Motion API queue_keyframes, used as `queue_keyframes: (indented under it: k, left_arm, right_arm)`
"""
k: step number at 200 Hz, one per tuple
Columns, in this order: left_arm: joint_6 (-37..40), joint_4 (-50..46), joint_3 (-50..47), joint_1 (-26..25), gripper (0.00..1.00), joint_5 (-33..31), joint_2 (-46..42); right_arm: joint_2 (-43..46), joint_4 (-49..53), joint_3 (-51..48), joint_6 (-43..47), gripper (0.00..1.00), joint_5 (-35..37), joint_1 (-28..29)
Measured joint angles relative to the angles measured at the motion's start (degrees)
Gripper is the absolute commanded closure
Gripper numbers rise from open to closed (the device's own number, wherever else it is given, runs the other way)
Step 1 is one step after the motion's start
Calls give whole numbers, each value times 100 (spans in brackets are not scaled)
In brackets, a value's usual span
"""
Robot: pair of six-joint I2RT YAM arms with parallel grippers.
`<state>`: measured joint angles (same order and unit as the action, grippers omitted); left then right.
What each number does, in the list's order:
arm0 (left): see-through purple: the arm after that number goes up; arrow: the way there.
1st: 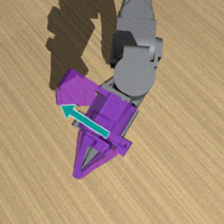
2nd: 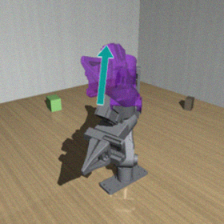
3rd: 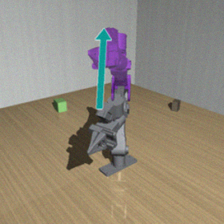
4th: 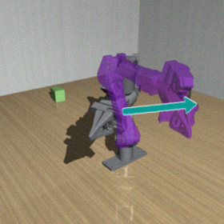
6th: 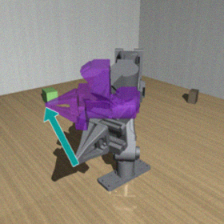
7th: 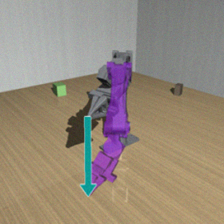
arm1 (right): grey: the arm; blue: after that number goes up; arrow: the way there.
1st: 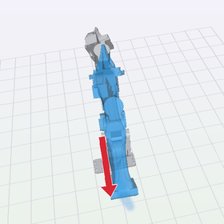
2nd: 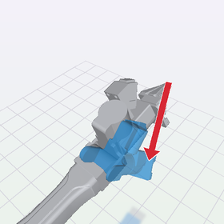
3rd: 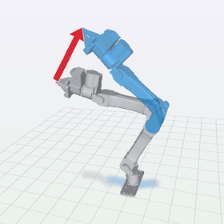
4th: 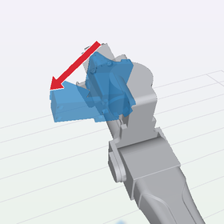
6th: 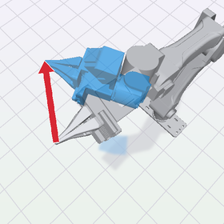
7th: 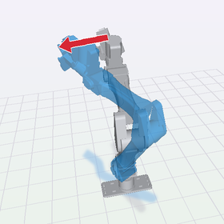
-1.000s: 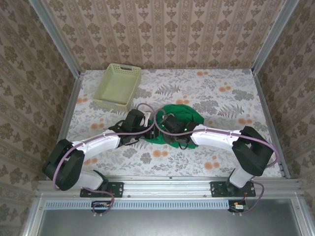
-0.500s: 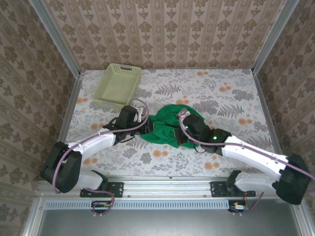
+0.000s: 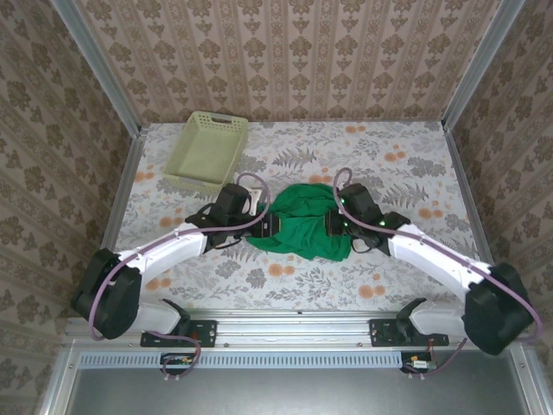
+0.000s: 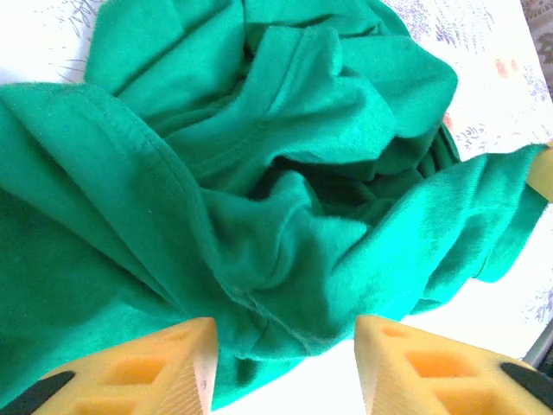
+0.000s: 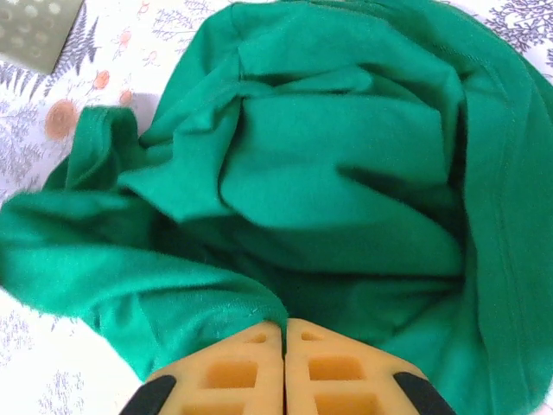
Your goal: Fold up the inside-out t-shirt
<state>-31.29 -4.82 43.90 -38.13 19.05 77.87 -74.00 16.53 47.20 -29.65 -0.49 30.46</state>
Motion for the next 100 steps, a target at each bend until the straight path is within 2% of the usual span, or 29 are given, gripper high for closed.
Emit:
queue_keyframes:
  k: [22, 40, 68, 100]
  left_arm:
    - [-7, -59, 92, 116, 49, -68, 28]
    - [-28, -120, 177, 227, 47, -125, 52]
    - [-46, -214, 284, 334, 47, -173, 160]
    - [-46, -295, 463, 374, 48, -168, 455]
  right_arm:
    - [-575, 125, 533, 142, 65, 111, -219]
    - [-669, 343, 776, 313, 57, 315, -302]
    - [-142, 726, 809, 372, 65, 411, -120]
    - [654, 555, 439, -142, 66, 284, 560]
